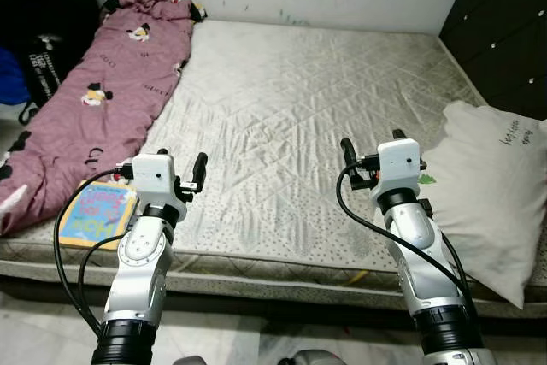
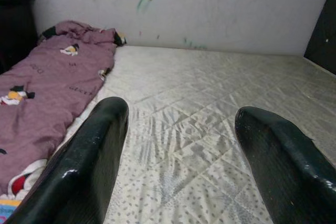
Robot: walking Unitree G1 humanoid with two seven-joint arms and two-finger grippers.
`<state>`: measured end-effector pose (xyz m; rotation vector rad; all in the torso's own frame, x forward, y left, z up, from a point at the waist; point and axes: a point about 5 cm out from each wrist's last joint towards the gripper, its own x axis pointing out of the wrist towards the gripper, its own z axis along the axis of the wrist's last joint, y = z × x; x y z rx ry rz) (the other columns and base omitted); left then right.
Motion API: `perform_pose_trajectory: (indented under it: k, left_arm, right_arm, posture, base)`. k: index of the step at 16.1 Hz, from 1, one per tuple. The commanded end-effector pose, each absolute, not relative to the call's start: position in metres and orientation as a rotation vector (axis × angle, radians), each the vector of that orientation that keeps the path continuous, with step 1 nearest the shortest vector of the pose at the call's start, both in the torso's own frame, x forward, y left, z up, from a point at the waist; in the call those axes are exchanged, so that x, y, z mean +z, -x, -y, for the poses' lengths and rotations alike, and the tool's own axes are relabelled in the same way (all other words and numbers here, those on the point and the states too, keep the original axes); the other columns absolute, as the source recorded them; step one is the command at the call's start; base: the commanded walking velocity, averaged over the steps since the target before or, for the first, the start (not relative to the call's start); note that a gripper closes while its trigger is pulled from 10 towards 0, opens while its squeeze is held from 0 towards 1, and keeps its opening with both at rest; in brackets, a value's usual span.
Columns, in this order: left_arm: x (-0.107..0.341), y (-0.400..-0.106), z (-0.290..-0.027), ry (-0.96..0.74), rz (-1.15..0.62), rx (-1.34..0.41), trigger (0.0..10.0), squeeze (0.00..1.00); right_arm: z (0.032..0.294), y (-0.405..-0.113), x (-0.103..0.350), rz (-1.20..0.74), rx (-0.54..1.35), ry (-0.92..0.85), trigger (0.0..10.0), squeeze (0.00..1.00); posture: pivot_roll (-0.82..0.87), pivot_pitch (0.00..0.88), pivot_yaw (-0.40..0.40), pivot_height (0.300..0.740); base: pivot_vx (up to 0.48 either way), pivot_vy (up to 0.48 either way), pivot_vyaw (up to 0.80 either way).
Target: Clean up the room
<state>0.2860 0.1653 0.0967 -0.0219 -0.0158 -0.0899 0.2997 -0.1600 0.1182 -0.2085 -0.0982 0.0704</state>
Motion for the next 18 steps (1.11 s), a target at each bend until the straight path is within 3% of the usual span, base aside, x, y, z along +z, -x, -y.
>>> perform_pose_trajectory:
  k: [1,18]
  left_arm:
    - [0.0949,-0.2855,-0.1666,0.015,0.007,-0.082,10.0,0.0]
    - [0.0957,-0.2877,-0.1665,0.025,0.007,-0.078,10.0,0.0]
  right_arm:
    - [0.1587,-0.3,0.1171,0.093,0.083,0.211,10.0,0.0]
    - [0.1585,-0.3024,0.1175,0.09,0.087,0.213,10.0,0.0]
  posture:
    - [0.0,0.0,-0.024,0.74]
    - [-0.01,0.0,-0.026,0.74]
  base:
    - [0.0,-0.27,0.0]
    - [0.0,-0.361,0.0]
